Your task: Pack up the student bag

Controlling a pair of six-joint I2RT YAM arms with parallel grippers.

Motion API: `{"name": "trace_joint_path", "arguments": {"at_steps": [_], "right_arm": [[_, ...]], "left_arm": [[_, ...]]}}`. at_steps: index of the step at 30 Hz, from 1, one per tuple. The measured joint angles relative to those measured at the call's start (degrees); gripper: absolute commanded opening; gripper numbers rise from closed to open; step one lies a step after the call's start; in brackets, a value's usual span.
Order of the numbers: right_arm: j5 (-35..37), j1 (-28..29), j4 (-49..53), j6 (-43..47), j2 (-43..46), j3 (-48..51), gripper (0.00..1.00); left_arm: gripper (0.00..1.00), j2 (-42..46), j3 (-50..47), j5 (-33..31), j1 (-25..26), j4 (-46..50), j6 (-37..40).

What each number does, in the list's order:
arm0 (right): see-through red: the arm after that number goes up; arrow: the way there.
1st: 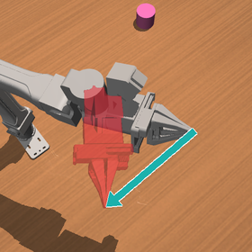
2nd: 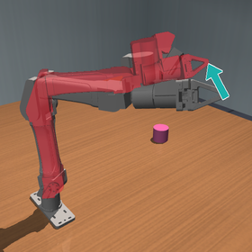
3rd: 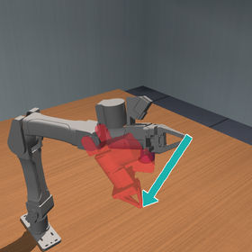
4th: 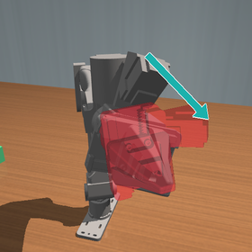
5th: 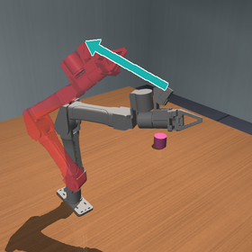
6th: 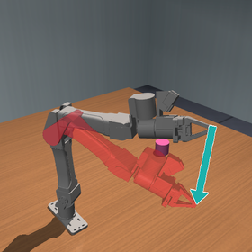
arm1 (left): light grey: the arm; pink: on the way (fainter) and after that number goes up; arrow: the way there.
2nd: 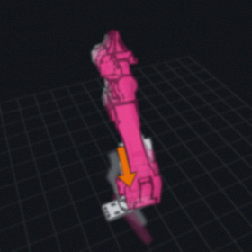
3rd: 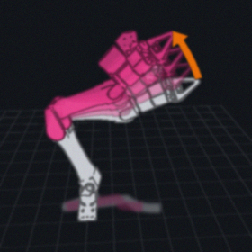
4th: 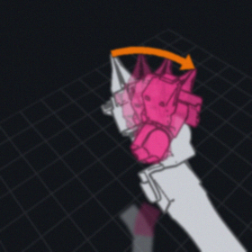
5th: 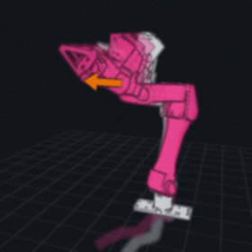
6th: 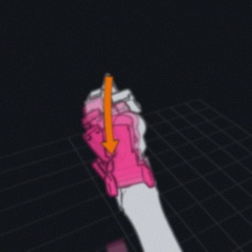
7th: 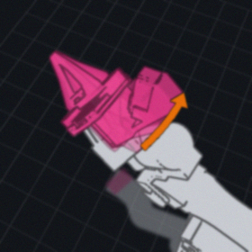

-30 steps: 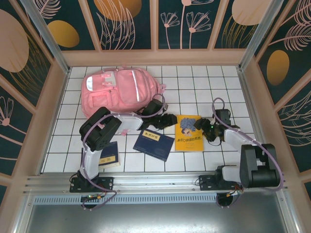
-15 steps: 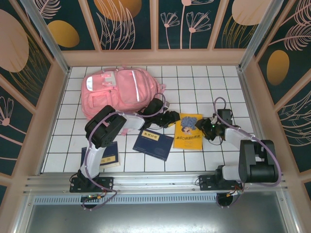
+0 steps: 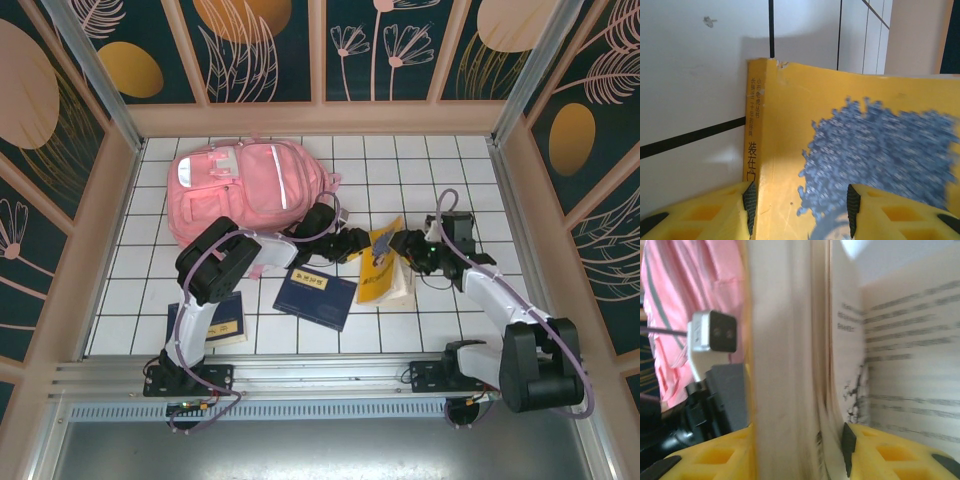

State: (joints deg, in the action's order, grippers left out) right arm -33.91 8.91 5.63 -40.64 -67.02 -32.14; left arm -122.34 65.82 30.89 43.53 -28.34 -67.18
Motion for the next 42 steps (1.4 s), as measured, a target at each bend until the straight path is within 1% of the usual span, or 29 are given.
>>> {"name": "trace_joint_path", "arguments": {"at_steps": [4, 9, 14, 16, 17, 19, 22, 23, 24, 27, 30, 33, 36, 42], "right_arm": [[-0.5, 3.2, -0.7, -0.1, -0.9, -1.8, 0.54], [-0.1, 3.5, -1.1, -0.2, -4.5, -2.4, 0.60], [1.4, 3.5, -0.6, 0.3, -7.4, -2.3, 0.61], [2.5, 3.5, 0.3, 0.7, -7.6, -2.3, 0.56], [3.0, 3.5, 0.8, 1.2, -7.6, -2.3, 0.51], [4.1, 3.5, 1.6, 1.6, -7.5, -2.3, 0.40], [5.6, 3.4, 2.9, 1.6, -6.5, -2.3, 0.17], [6.0, 3.4, 3.6, 1.7, -5.9, -2.3, 0.14], [6.3, 3.4, 4.3, 1.8, -5.2, -2.2, 0.12], [7.1, 3.5, 5.8, 1.9, -2.9, -2.2, 0.12], [7.2, 3.5, 7.4, 1.9, -0.3, -3.0, 0.09], [6.8, 3.5, 8.2, 1.5, 1.9, -4.9, 0.09], [5.8, 3.5, 8.3, 0.9, 3.3, -7.7, 0.09], [3.8, 2.0, 9.1, -0.4, 3.5, -12.3, 0.09]], "left_arm": [[0.51, -0.1, 0.0, 0.1, 0.0, -0.2, 0.0], [0.51, -0.1, -0.1, 0.2, 0.0, -0.5, 0.0], [0.51, -0.1, -0.2, 0.2, 0.4, -0.6, 0.0], [0.51, -0.1, -0.2, 0.2, 0.4, -0.6, 0.1], [0.51, -0.1, -0.2, 0.2, 0.4, -0.5, 0.2], [0.51, -0.1, -0.2, 0.2, 0.4, -0.5, 0.5], [0.51, 0.0, -0.2, 0.2, 0.4, -0.1, 1.4], [0.51, 0.2, -0.2, 0.2, 0.5, 0.1, 1.6], [0.51, 0.4, -0.2, 0.3, 0.6, 1.0, 2.2], [0.53, 2.3, -0.2, 0.3, 1.1, 4.6, 4.0], [0.55, 6.0, -1.2, 0.2, 0.8, 7.3, 5.6], [0.56, 10.3, -2.9, 0.2, -0.4, 8.0, 6.5], [0.57, 13.1, -5.2, 0.7, -1.5, 6.5, 6.1], [0.55, 14.6, -10.0, 3.8, -1.9, -2.8, 0.8]]}}
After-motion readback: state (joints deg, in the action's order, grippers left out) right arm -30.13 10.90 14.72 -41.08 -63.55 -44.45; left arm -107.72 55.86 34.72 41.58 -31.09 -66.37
